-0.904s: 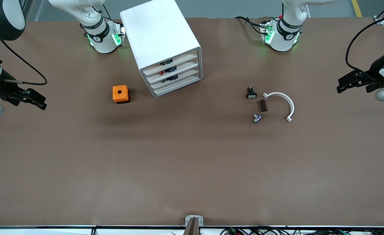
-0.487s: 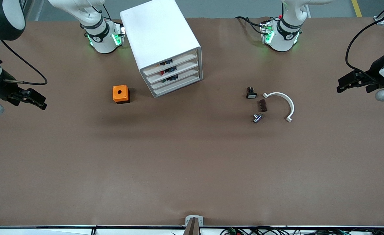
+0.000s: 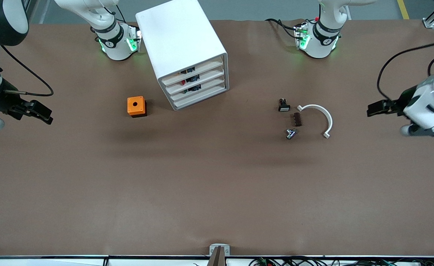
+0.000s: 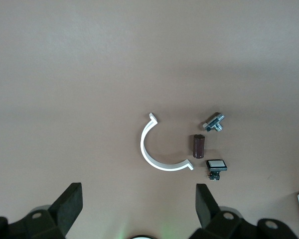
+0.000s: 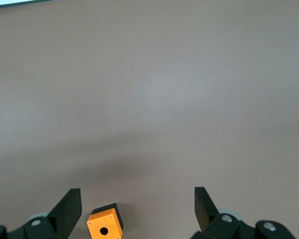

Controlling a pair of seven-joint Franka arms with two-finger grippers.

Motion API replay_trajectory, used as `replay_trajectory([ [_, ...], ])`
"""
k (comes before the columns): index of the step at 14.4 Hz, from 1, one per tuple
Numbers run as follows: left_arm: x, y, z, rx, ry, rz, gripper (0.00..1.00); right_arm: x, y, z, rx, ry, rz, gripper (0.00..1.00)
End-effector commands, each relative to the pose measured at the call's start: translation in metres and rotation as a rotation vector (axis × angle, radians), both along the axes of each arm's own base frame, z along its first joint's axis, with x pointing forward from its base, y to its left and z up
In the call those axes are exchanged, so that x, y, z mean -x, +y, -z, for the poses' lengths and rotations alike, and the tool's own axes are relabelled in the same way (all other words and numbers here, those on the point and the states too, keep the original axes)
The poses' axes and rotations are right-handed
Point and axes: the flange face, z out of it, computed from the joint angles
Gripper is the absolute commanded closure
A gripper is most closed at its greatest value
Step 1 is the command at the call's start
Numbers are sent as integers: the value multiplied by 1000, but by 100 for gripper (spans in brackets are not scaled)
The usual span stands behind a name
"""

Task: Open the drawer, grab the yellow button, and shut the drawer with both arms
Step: 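Raise the left gripper and swing it toward the white cabinet, then move the left gripper to the cabinet's middle drawer handle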

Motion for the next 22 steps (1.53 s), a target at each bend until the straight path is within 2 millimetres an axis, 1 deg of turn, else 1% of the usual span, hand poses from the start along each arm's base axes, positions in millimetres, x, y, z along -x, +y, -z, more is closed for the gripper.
replay_trajectory([
  [1, -17, -28, 45, -24, 62, -12, 0, 4, -4, -3, -12, -1, 9, 0],
  [2, -23, -38, 69, -38, 85, -31, 0, 4, -4, -3, -12, -1, 9, 0],
  [3, -27, -52, 88, -52, 100, -54, 0, 4, -3, -3, -12, -1, 8, 0],
  [5, -31, -79, 116, -83, 118, -103, 0, 4, -4, -3, -12, -1, 9, 0],
  [6, -31, -91, 125, -96, 125, -128, 0, 4, -4, -3, -12, -1, 9, 0],
  [7, -29, -105, 130, -108, 131, -147, 0, 4, -4, -3, -12, -1, 9, 0],
  [8, -24, -129, 135, -114, 144, -168, 0, 4, -4, -3, -12, -1, 9, 0],
  [9, -20, -141, 141, -117, 163, -218, 0, 4, -4, -3, -12, -1, 9, 0],
  [10, -18, -155, 141, -114, 196, -304, 0, 4, -4, -3, -12, -1, 9, 0],
  [11, -14, -169, 145, -105, 265, -396, 0, 4, -4, -2, -12, 0, 9, 0],
  [12, -13, -179, 144, -96, 314, -466, 0, 4, -3, -3, -12, -1, 8, 0],
  [14, -4, -211, 138, -103, 379, -561, 0, 4, -4, -3, -12, -1, 9, 0],
  [15, 1, -223, 142, -121, 417, -644, 0, 4, -4, -3, -12, -1, 9, 0],
  [16, 3, -231, 144, -127, 463, -747, 0, 5, -4, -2, -12, 0, 9, 0],
  [19, 7, -252, 159, -169, 636, -1022, 0, 4, -4, -1, -12, 2, 9, 0],
  [21, 14, -275, 174, -220, 760, -1155, 0, 4, -4, -2, -12, 0, 9, 0],
  [22, 17, -283, 182, -255, 819, -1209, 0, 4, -4, -2, -12, 0, 9, 0],
])
